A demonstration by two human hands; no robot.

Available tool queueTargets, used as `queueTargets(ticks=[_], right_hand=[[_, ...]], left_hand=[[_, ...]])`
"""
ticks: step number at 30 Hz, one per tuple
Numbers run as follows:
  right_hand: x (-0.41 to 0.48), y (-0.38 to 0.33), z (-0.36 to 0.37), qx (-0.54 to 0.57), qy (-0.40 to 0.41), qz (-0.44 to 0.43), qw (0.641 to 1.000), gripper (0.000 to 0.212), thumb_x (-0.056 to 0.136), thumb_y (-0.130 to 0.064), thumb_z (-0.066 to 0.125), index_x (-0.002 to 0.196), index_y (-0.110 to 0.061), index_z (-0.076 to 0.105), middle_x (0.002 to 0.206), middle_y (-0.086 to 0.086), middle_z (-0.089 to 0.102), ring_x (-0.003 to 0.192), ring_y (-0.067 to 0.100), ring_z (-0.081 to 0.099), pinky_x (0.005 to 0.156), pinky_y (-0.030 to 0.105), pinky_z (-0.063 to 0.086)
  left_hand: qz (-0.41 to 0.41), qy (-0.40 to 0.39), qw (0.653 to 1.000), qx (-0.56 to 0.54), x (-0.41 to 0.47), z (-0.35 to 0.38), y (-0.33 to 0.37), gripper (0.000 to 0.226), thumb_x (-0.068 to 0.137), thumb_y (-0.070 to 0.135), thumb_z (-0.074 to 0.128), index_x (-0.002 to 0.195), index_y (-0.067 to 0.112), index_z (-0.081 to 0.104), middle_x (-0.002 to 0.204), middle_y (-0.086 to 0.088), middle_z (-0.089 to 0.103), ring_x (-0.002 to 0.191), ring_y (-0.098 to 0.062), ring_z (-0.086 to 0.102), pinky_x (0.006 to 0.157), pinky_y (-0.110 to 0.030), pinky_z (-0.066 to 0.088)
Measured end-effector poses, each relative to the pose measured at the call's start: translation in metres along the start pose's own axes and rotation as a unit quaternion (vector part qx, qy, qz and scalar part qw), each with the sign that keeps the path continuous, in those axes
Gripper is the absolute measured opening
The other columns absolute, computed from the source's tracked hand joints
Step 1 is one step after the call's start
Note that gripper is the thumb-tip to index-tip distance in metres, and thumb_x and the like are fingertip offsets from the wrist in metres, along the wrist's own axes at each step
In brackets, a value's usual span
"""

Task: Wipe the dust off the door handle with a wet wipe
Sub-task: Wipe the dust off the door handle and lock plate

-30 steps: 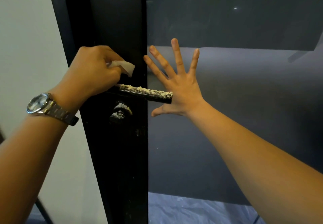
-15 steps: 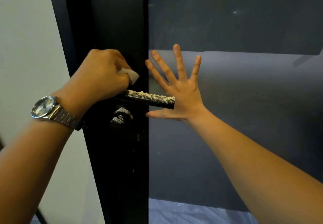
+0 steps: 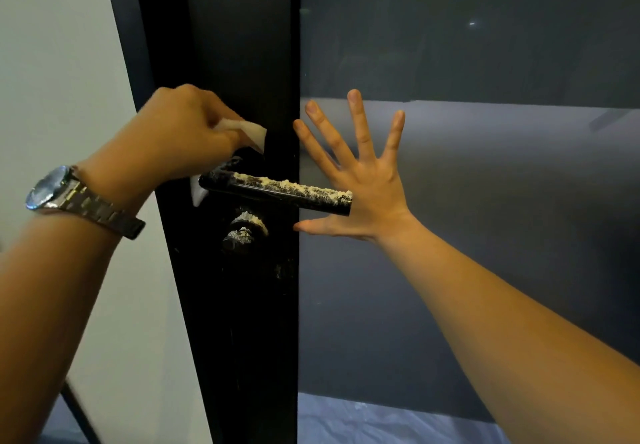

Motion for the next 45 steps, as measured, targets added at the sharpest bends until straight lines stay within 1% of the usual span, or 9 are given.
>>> queueTargets(ticks=[3, 8, 13, 21, 24, 33, 37, 42, 45], right_hand=[[0.0, 0.0, 0.002, -0.005, 0.003, -0.003, 1.0, 0.119, 0.058, -0.095, 0.036, 0.148, -0.019, 0.028, 0.154, 0.004, 0.028, 0.138, 0.047, 0.021, 0.1, 0.075, 0.003], [-0.003, 0.0, 0.007, -0.011, 0.01, -0.009, 1.0, 0.117, 0.06, -0.093, 0.035, 0.148, -0.017, 0.028, 0.154, 0.005, 0.028, 0.139, 0.046, 0.021, 0.102, 0.074, 0.002], [-0.004, 0.0, 0.007, -0.022, 0.009, -0.013, 1.0, 0.117, 0.06, -0.093, 0.034, 0.149, -0.017, 0.028, 0.154, 0.005, 0.027, 0.139, 0.045, 0.021, 0.102, 0.074, 0.003], [-0.004, 0.0, 0.007, -0.03, 0.012, -0.014, 0.999, 0.117, 0.059, -0.092, 0.038, 0.149, -0.017, 0.029, 0.154, 0.005, 0.027, 0.14, 0.044, 0.021, 0.102, 0.073, 0.003], [-0.005, -0.001, 0.008, -0.026, 0.013, -0.016, 0.999, 0.118, 0.059, -0.092, 0.038, 0.149, -0.017, 0.028, 0.154, 0.005, 0.027, 0.14, 0.044, 0.021, 0.103, 0.072, 0.001], [-0.004, -0.001, 0.008, -0.02, 0.018, -0.014, 1.0, 0.117, 0.06, -0.092, 0.037, 0.148, -0.016, 0.03, 0.154, 0.006, 0.029, 0.139, 0.044, 0.023, 0.102, 0.073, 0.003], [-0.004, 0.0, 0.009, -0.025, 0.023, -0.015, 0.999, 0.116, 0.061, -0.092, 0.035, 0.148, -0.017, 0.03, 0.154, 0.005, 0.03, 0.139, 0.044, 0.023, 0.103, 0.073, 0.003], [-0.005, -0.001, 0.01, -0.026, 0.022, -0.015, 0.999, 0.116, 0.06, -0.092, 0.036, 0.148, -0.017, 0.028, 0.154, 0.005, 0.028, 0.14, 0.043, 0.02, 0.103, 0.072, 0.001], [-0.005, 0.0, 0.01, -0.026, 0.023, -0.016, 0.999, 0.116, 0.06, -0.092, 0.038, 0.148, -0.017, 0.029, 0.154, 0.006, 0.028, 0.14, 0.044, 0.021, 0.103, 0.072, 0.001]], left_hand=[[0.022, -0.039, 0.999, 0.012, -0.001, 0.007, 0.005, 0.028, 0.083, 0.031, 0.058, 0.097, 0.009, 0.069, 0.104, 0.006, 0.054, 0.086, -0.015, 0.049, 0.074, -0.027, 0.036], [-0.058, -0.028, 0.996, -0.064, -0.002, -0.001, -0.008, 0.069, 0.073, 0.065, 0.033, 0.088, 0.006, 0.066, 0.08, -0.006, 0.061, 0.075, -0.018, 0.056, 0.068, -0.027, 0.042], [0.041, 0.012, 0.999, 0.02, 0.002, 0.015, 0.013, 0.04, 0.088, 0.046, 0.044, 0.083, 0.013, 0.066, 0.078, 0.005, 0.052, 0.063, -0.003, 0.044, 0.056, -0.018, 0.031], [0.08, 0.035, 0.994, 0.072, 0.015, 0.011, 0.015, 0.019, 0.073, 0.029, 0.072, 0.08, 0.011, 0.074, 0.07, 0.002, 0.062, 0.06, -0.004, 0.046, 0.06, -0.015, 0.032], [0.112, -0.034, 0.985, 0.124, 0.017, 0.019, 0.023, 0.024, 0.075, 0.033, 0.068, 0.085, 0.012, 0.073, 0.084, -0.001, 0.065, 0.072, -0.01, 0.049, 0.068, -0.025, 0.038], [0.079, -0.06, 0.99, 0.098, 0.011, 0.015, 0.017, 0.054, 0.076, 0.054, 0.047, 0.096, 0.009, 0.069, 0.09, 0.003, 0.053, 0.079, -0.015, 0.049, 0.071, -0.029, 0.035], [0.035, 0.011, 0.999, 0.011, 0.002, 0.01, 0.011, 0.058, 0.086, 0.051, 0.032, 0.097, 0.006, 0.067, 0.079, 0.001, 0.055, 0.067, -0.008, 0.047, 0.059, -0.021, 0.035], [0.028, 0.01, 0.997, -0.078, -0.009, 0.012, 0.002, 0.05, 0.095, 0.044, 0.024, 0.082, 0.029, 0.07, 0.101, 0.005, 0.06, 0.087, -0.008, 0.05, 0.08, -0.023, 0.032], [0.016, 0.069, 0.994, -0.084, -0.009, 0.009, -0.006, 0.047, 0.098, 0.037, 0.024, 0.085, 0.029, 0.069, 0.099, 0.003, 0.057, 0.08, -0.006, 0.048, 0.071, -0.019, 0.033]])
Point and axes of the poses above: each hand's wrist, its own x-axis towards the middle knuckle, its own z-axis out of the palm, y = z × x, the point moved 4 cm from there along x, towards the middle knuckle
